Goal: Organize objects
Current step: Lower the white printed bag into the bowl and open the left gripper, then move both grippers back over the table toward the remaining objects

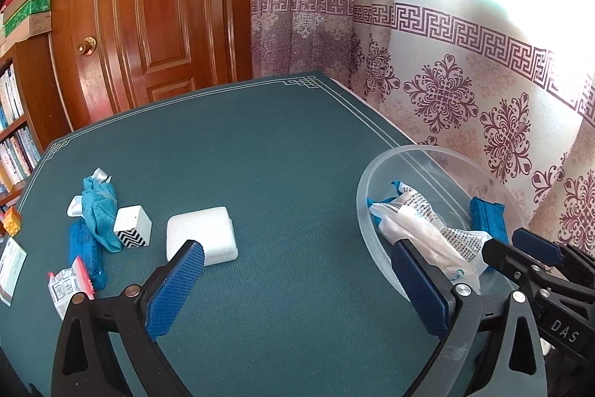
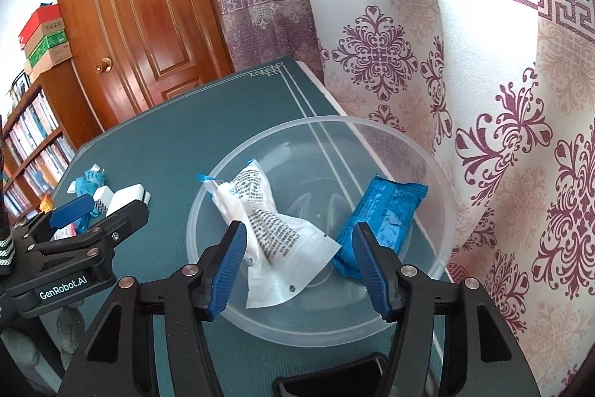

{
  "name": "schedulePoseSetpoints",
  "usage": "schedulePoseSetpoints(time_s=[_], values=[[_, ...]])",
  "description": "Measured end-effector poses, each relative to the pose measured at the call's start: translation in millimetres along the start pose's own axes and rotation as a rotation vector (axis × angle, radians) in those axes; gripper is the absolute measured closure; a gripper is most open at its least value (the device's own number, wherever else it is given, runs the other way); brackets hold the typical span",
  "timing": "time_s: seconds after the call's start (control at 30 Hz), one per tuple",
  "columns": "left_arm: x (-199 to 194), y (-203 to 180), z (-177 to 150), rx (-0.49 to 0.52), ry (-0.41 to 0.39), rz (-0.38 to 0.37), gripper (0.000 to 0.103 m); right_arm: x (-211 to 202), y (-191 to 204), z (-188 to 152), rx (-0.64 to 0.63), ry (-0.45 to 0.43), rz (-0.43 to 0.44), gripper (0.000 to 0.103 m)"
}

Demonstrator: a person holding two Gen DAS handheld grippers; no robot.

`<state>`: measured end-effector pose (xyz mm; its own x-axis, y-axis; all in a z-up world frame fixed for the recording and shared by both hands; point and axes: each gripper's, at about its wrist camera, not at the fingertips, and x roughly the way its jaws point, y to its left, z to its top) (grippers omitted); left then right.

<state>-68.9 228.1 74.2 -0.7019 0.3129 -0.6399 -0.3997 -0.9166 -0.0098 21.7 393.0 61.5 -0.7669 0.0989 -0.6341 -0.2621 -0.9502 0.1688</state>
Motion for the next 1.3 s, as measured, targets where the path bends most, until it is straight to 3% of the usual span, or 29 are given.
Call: schedulePoseSetpoints(time_s=[0.67,1.3], values=[[-31,81,-23,-0.081,-0.007,0.117,0.001,3,79,-34,-0.144,0.068,0.125,0.04],[-58,191,-74,-0.19,0.051,0.309,0.001,37,165,-80,-0.226,0.236,0.269,0.037]])
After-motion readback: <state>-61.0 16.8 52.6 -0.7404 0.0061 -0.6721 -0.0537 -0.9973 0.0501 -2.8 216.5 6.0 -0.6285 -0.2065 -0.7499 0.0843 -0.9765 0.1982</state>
